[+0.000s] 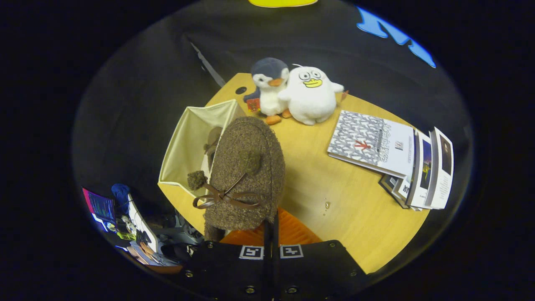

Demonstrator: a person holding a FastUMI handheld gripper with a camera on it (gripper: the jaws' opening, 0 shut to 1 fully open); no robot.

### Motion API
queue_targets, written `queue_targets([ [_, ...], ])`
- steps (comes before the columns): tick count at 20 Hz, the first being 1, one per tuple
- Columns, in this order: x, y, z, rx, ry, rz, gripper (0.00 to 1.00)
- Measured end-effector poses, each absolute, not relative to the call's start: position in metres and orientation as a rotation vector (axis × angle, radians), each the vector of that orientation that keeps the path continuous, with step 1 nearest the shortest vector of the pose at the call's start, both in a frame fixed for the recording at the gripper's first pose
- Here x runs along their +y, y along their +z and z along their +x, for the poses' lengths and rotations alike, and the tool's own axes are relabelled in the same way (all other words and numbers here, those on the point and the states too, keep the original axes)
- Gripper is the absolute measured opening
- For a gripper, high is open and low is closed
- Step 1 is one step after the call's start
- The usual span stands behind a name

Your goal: Open the storage box then place both shoes into the box .Put the left shoe in first, then the right shoe, with the right side of both shoes facing outward in a uniform manner.

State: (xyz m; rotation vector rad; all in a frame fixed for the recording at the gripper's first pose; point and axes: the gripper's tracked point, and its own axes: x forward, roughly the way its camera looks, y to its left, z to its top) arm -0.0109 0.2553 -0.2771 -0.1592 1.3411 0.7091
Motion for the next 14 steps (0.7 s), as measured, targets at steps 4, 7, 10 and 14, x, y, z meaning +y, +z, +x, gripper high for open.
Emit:
queue_targets([
  [4,0.322,-0.263,0.006,1.305,0.802,-0.199,0.00],
  [7,0.368,-0.266,0.016,1.290,0.836,-0.241,0.00],
  [10,0.402,-0.280,0.027,1.272,0.846,-0.301,0.00],
  [14,0.435,-0.309,0.023,1.315,0.872,-0.363,0.00],
])
